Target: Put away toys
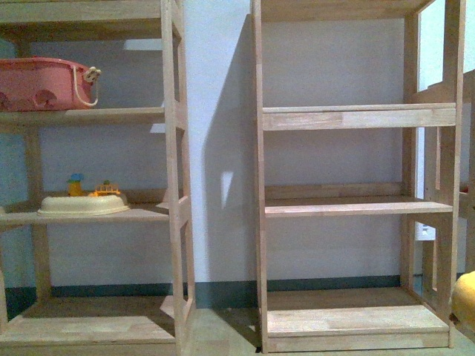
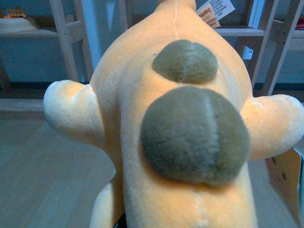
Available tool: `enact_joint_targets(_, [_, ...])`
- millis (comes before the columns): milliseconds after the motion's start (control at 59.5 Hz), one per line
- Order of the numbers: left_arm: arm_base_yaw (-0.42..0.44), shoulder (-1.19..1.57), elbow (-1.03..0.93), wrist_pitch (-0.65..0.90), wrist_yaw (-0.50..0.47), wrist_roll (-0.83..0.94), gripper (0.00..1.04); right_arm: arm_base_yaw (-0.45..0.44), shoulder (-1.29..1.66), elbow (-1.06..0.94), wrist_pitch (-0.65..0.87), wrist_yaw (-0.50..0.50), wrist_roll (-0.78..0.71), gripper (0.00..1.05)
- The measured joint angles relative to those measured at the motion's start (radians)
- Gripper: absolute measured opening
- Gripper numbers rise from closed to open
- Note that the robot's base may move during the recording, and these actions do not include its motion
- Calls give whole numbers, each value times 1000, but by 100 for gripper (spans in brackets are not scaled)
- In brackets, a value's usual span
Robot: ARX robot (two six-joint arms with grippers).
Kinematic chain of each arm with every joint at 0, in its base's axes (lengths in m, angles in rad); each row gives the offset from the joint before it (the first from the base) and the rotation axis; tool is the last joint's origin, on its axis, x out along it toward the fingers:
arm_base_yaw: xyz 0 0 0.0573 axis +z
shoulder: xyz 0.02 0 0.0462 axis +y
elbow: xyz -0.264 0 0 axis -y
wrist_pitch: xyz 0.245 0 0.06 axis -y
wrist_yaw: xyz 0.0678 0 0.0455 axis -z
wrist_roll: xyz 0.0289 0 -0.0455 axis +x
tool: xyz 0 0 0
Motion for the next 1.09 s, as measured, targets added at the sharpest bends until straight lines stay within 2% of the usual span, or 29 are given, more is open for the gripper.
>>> enact_joint_targets(1092, [0, 0, 0, 0, 0, 0, 98, 0, 0, 0, 0, 0, 0, 7])
